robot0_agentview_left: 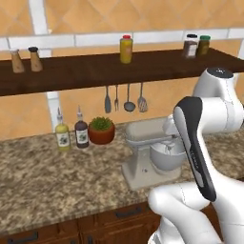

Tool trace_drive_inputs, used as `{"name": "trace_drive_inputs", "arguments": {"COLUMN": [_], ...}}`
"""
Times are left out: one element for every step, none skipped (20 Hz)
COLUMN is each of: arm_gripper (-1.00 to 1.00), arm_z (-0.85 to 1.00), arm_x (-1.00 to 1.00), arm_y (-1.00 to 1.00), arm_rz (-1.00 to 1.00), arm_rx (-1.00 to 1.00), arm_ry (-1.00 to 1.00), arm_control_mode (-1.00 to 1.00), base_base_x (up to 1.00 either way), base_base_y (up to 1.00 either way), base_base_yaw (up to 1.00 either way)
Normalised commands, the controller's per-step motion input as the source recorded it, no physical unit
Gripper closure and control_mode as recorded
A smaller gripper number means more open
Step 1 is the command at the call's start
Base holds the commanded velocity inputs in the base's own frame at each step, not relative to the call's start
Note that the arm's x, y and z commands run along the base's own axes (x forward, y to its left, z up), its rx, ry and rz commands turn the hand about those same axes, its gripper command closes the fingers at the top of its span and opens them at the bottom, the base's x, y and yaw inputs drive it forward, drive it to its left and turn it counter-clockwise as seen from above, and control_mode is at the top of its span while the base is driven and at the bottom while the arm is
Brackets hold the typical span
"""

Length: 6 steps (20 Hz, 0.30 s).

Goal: Navigate to the shelves.

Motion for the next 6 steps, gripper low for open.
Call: {"name": "trace_drive_inputs", "arguments": {"arm_gripper": [-1.0,-1.0,-1.0,-1.0,-1.0,-1.0], "arm_z": [0.0,0.0,0.0,0.0,0.0,0.0], "arm_x": [0.0,0.0,0.0,0.0,0.0,0.0], "arm_y": [0.0,0.0,0.0,0.0,0.0,0.0], "arm_rz": [0.0,0.0,0.0,0.0,0.0,0.0], "arm_rx": [0.0,0.0,0.0,0.0,0.0,0.0], "arm_ry": [0.0,0.0,0.0,0.0,0.0,0.0], "arm_control_mode": [1.0,1.0,1.0,1.0,1.0,1.0], "base_base_x": [0.92,0.94,0.94,0.94,0.94,0.94], "base_base_y": [-1.0,-1.0,-1.0,-1.0,-1.0,-1.0], "base_base_yaw": [0.0,0.0,0.0,0.0,0.0,0.0]}}
